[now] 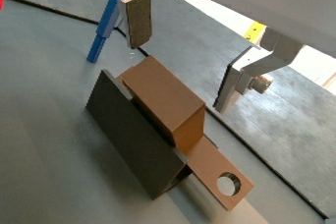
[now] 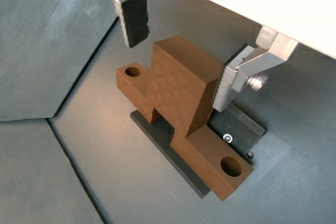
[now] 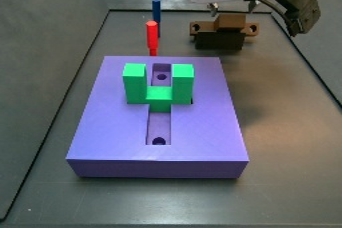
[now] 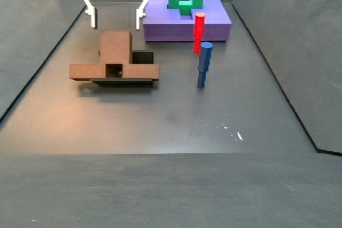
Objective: Pick up the brown object. Move up. Place the brown object on the fixture. Regrasp the brown object. Move to above the board. Insert the brown object.
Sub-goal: Regrasp the brown object.
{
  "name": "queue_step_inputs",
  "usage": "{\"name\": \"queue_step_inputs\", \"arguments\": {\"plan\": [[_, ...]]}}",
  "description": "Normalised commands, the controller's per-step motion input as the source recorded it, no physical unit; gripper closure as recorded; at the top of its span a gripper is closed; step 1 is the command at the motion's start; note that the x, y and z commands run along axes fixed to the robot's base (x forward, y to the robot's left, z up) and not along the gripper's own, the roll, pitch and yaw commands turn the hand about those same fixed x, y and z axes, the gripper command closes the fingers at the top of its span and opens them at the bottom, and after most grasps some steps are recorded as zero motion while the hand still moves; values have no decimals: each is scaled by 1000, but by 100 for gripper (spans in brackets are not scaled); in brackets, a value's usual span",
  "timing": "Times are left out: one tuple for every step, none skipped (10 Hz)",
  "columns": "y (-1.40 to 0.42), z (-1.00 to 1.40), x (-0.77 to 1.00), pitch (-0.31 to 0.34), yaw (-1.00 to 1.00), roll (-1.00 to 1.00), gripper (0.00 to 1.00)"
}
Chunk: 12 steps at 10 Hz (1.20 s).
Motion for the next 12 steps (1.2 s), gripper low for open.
{"name": "queue_step_inputs", "arguments": {"plan": [[-29,-106,0,0,246,209,0],[-20,-83,54,0,297,126,0],[-40,-80,89,0,323,126,0],[-31,-77,103,0,334,114,0],[-46,-77,91,0,309,63,0],[-83,-60,129,0,209,6,0],[-77,-69,94,0,177,9,0],[-43,-3,140,0,157,0,0],[0,0,0,0,0,14,0],[31,0,0,0,0,0,0],[0,-40,137,200,0,0,0],[0,-20,269,474,0,0,0]]}}
